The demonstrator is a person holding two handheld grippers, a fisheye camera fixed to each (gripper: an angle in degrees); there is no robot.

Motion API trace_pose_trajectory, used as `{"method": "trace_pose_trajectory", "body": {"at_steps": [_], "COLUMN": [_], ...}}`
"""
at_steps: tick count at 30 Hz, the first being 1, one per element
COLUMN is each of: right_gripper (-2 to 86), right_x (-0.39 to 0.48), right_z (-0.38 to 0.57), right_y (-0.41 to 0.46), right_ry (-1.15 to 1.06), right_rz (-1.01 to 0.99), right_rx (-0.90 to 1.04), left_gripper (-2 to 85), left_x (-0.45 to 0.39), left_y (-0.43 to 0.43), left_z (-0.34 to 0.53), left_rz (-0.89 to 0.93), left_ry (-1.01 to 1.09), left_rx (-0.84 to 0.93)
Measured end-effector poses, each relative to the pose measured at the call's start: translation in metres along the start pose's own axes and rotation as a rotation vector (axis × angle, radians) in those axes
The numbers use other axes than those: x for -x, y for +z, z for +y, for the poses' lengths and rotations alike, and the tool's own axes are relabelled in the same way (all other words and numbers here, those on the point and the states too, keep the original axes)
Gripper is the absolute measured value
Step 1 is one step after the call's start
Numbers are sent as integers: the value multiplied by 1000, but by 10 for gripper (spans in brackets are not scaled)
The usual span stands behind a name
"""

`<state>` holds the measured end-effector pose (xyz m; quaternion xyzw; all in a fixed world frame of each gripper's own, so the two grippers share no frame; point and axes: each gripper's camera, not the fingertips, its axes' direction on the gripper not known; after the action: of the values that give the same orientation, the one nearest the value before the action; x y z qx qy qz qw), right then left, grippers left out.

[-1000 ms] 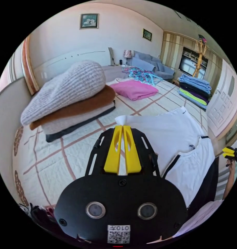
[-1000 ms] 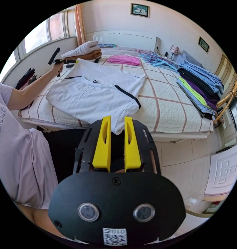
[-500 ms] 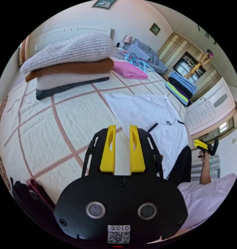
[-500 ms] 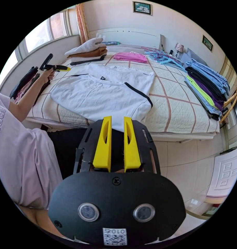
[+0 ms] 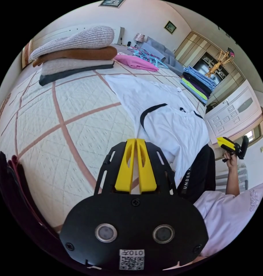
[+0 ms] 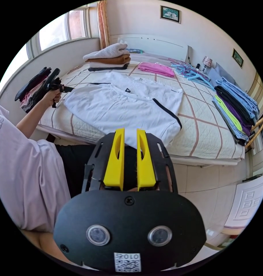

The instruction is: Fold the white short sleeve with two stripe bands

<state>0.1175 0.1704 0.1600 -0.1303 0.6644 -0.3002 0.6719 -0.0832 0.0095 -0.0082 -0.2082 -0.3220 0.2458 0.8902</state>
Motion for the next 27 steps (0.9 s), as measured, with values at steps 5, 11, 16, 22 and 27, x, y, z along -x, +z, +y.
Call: {"method": "trace_pose_trajectory", "body": {"at_steps": [5, 11, 16, 22, 27], "right_gripper": [88, 103, 108, 108, 112], "right_x": [-5, -31, -50, -88, -147], "right_z": [12, 9, -8, -57, -102], "right_y": [-4, 8, 3, -30, -27], "right_ry": [-6, 76, 121, 114, 198], "right_rz": [82, 95, 78, 65, 49], "right_rx": [43, 134, 124, 6, 36], "left_gripper": [51, 96, 115, 123, 117], "left_x": [-66, -116, -92, -48, -42], "left_y": [-37, -33, -34, -26, 10], "left_z": [19, 36, 28, -27, -61], "left_rz": [-270, -288, -84, 28, 70], "left_ry": [337, 520, 318, 104, 71], "left_rx": [-95, 31, -22, -19, 99]}}
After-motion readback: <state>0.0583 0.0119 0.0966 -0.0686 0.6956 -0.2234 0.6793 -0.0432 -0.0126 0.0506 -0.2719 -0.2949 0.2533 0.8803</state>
